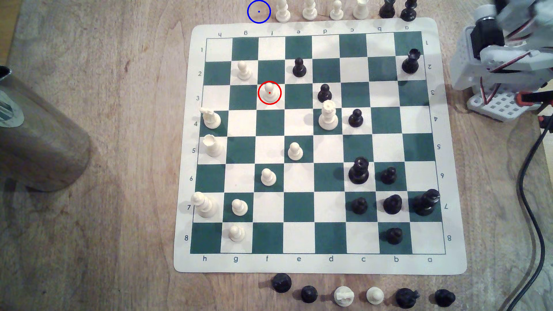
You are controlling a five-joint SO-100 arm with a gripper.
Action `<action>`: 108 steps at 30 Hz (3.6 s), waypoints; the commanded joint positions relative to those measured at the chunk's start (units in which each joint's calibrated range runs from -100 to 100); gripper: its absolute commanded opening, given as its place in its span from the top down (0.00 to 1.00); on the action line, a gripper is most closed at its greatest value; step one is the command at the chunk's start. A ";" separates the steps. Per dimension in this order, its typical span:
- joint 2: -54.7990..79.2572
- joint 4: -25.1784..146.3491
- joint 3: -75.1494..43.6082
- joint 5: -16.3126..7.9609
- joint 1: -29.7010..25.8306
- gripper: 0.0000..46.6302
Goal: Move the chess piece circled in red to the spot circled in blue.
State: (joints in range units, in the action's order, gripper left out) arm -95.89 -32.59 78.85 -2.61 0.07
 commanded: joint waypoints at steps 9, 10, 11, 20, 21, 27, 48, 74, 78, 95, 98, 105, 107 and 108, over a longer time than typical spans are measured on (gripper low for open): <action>1.41 68.05 -22.19 0.59 4.42 0.96; 2.43 72.07 -23.19 0.78 3.95 0.98; 5.83 80.26 -25.54 2.49 3.02 1.00; 37.41 91.56 -42.32 -0.68 -2.46 1.00; 40.38 92.21 -44.58 -1.22 -2.93 1.00; 60.16 97.37 -60.90 -6.69 -7.15 0.98; 93.09 95.08 -78.04 -10.45 -4.88 0.69; 110.92 90.00 -85.56 -9.04 -0.35 0.71; 111.60 89.76 -85.56 -8.99 -0.19 0.72; 113.72 88.04 -86.29 -9.38 -0.35 0.71; 113.72 88.28 -86.29 -9.33 -0.50 0.73; 113.89 88.53 -86.38 -9.33 -1.05 0.87; 113.89 88.69 -86.47 -9.23 -1.21 0.94; 113.89 88.69 -86.47 -9.23 -1.29 0.99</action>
State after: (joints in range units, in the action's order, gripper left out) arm 19.90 55.94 -2.94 -11.70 -0.44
